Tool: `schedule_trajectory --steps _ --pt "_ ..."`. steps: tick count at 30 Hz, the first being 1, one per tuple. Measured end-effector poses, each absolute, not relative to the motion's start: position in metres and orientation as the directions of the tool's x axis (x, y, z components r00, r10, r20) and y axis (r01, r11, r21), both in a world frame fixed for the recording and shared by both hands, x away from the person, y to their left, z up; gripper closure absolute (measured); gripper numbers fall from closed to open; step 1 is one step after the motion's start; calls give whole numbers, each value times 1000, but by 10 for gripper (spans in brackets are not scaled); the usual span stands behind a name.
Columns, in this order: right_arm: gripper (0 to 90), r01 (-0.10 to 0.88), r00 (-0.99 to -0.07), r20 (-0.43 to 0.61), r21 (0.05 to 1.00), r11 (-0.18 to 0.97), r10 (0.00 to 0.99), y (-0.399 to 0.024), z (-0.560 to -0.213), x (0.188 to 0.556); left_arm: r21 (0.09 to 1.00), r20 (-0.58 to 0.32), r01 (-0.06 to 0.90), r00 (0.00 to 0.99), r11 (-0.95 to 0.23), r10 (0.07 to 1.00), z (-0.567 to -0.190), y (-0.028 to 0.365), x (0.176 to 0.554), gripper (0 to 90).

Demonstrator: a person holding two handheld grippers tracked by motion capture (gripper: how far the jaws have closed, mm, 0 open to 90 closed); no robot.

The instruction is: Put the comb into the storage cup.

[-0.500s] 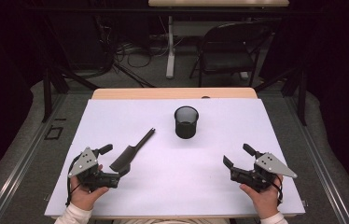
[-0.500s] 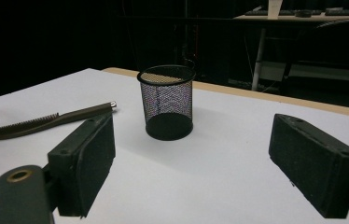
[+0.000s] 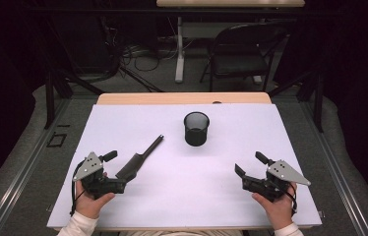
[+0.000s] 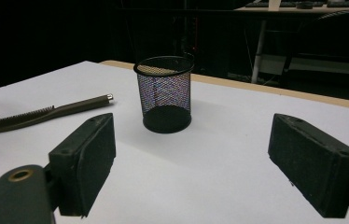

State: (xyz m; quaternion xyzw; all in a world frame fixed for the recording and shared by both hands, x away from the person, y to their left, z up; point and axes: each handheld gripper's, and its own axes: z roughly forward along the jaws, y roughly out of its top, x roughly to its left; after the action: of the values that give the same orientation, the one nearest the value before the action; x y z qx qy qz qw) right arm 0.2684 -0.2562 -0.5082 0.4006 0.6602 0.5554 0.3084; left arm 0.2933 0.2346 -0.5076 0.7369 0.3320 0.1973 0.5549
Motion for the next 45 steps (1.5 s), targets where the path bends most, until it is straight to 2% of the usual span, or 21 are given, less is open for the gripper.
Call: schedule_trajectory --steps 9,13,25,36,38,40,45 --pt "148 184 -486 16 979 85 874 -252 -509 268 947 -72 274 693 -170 717 -502 234 292 154" --pt "148 187 -482 18 979 84 876 -251 -509 268 943 -80 289 678 -165 731 -498 234 295 161" --pt "149 208 -465 35 976 71 884 -252 -512 272 910 -162 398 596 -114 786 -491 237 311 277" --pt "153 212 -466 34 974 74 884 -251 -513 273 892 -148 432 556 -132 818 -478 230 326 414" --pt "154 212 -467 33 974 75 884 -251 -513 273 895 -159 431 552 -117 819 -477 227 329 419" --pt "155 218 -467 35 973 76 883 -251 -513 273 889 -176 444 552 -109 815 -475 226 333 461" --pt "159 222 -471 40 972 74 881 -251 -514 273 888 -139 444 514 -123 847 -475 218 342 497"
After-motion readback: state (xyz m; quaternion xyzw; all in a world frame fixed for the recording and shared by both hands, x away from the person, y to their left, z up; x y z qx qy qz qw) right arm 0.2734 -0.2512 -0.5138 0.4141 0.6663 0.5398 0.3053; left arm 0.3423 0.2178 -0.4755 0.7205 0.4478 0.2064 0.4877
